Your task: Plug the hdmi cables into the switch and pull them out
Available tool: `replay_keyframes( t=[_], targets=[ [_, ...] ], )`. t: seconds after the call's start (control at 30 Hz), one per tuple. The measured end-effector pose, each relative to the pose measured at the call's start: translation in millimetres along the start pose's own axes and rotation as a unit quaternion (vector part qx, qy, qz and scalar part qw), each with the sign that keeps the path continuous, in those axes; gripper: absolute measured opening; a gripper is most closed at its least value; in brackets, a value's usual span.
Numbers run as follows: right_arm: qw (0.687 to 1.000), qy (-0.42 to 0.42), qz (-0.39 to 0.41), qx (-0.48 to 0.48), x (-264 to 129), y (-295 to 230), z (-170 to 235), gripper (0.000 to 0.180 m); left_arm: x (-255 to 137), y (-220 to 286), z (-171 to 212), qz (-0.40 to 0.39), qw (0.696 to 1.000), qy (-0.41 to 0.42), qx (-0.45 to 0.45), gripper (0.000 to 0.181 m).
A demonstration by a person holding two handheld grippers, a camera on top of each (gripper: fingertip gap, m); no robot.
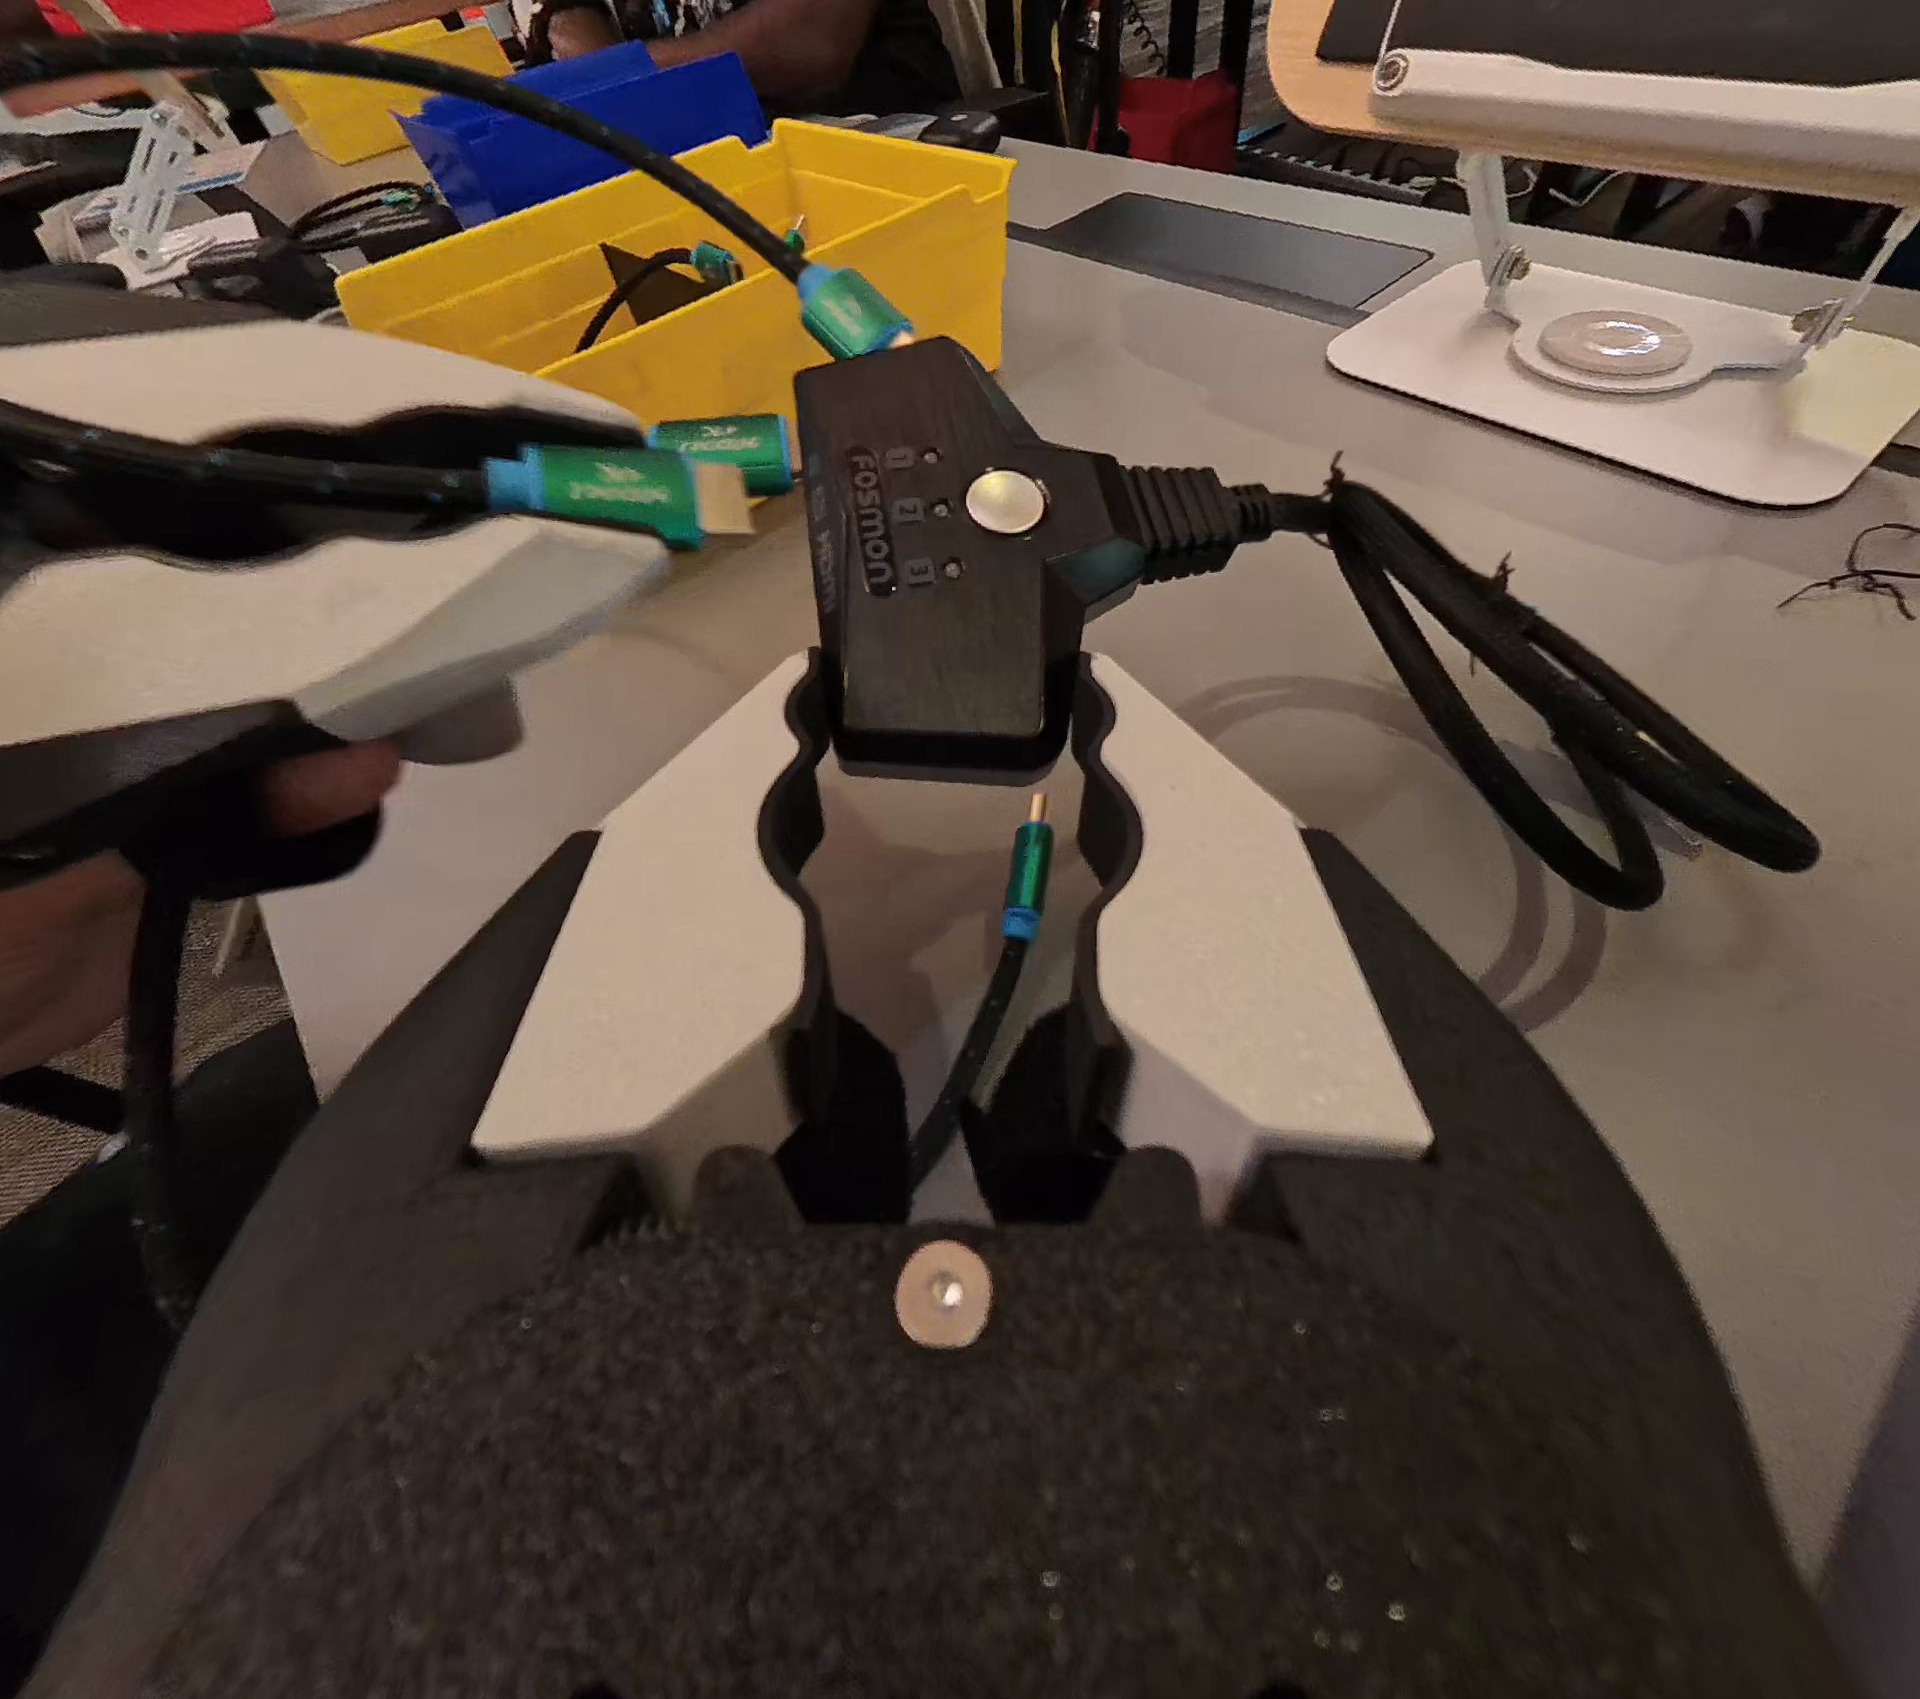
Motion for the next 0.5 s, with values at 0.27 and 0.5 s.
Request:
replay_keyframes(
  t=[0.27, 0.5],
  targets=[
    [0.998, 0.024, 0.033, 0.039, -17, 40, -3, 0.046, -48, -31, 12, 0.005, 0.995, 0.071, -0.073, 0.021],
    [0.981, 0.115, -0.124, 0.096, -25, 11, -20, 0.046, -22, -9, 26, 0.010, 0.995, 0.068, -0.067, 0.021]
  ],
)
Point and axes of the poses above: each gripper's, where its closed fingertips meet, x out along the fingers, z out of its underside, y = z × x across the jaws, the point moved 9 cm from there along -x, back along the fingers, and after that the axes turned 1 degree about z, right-handed, at the moved point
